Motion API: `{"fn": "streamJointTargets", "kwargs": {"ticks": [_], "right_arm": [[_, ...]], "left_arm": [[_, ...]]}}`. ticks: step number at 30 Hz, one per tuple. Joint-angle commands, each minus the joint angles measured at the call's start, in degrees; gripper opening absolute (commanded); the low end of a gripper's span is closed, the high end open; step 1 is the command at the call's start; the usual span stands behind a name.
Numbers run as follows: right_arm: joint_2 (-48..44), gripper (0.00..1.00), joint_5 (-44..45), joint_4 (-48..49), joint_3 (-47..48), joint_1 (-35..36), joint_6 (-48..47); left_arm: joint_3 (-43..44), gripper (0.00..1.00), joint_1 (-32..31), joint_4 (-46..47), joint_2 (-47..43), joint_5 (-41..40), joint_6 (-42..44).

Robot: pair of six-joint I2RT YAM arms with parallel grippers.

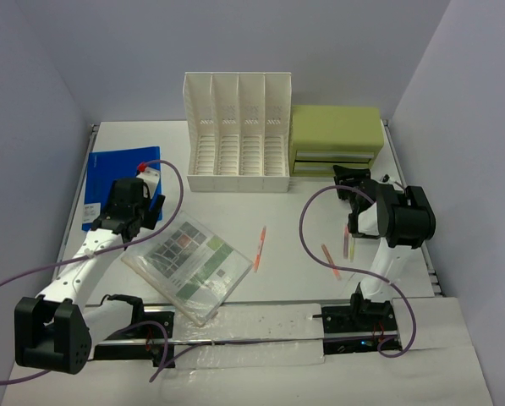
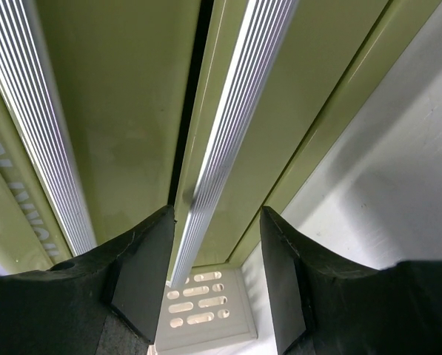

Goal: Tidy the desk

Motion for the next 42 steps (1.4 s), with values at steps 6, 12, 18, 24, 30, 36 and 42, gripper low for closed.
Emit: {"fn": "streamJointTargets", "kwargs": {"ticks": [6,12,18,24,30,36,42], "right_arm": [[1.8,0.57,-0.8,4.0,3.4,-0.6,1.0],[3.4,0.57,-1.5,4.4,4.5,-0.9,2.0],[4.4,0.55,-1.8,5.3,5.1,-1.2,2.9],[4.9,0.52,-2.2,5.9,5.4,-1.3,2.8],[5.2,0.49,-2.4,6.2,5.8,-1.5,2.9],[5.4,0.42,-2.4,6.5,5.6,-1.7,3.2],[5.6,0.33,-2.5,7.3,5.2,-1.9,3.6]], "left_arm": [[0.7,0.99,-0.3,0.5,0.2,-0.5,0.3],[0.7,0.99,-0.3,0.4,0.4,-0.4,0.3],[0.7,0.99,-0.3,0.3,0.9,-0.3,0.3],[0.7,0.99,-0.3,0.1,1.3,-0.6,0.2],[0.7,0.99,-0.3,0.1,1.0,-0.5,0.3],[0.8,0.99,-0.3,0.0,1.2,-0.4,0.2],[0.7,0.99,-0.3,-0.1,1.2,-0.3,0.2]]}}
